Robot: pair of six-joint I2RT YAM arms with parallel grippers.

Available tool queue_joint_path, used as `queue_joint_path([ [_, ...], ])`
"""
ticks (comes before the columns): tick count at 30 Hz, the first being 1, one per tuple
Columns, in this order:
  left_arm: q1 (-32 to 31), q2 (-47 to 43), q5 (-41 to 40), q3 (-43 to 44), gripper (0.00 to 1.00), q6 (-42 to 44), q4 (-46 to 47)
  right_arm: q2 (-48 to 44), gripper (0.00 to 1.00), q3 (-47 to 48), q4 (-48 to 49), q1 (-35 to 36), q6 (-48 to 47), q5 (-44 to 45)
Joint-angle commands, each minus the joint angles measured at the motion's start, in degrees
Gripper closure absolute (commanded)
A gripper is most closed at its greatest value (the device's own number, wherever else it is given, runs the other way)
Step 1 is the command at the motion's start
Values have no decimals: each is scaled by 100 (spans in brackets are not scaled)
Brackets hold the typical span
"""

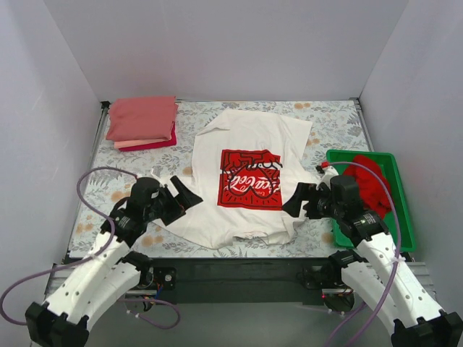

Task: Fold and stack the t-shirts
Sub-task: Flatten the tshirt out

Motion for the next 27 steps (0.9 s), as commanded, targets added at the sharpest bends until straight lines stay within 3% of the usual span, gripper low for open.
queue_joint_path([
  [1,-4,976,-224,306,11,350,767,62,2,461,-134,-4,-282,391],
  [7,5,2908,-471,719,10,404,1286,852,2,637,278,-12,-537,593],
  [12,40,3623,-699,632,9,369,1375,1872,2,733,806,-12,-677,699],
  [20,40,3519,-1384,-9,9,-35,1041,3531,2,1076,1387,-12,-739,1093],
  [27,-178,3158,-963,-519,9,-203,689,4930,2,1849,1616,-4,-941,955],
])
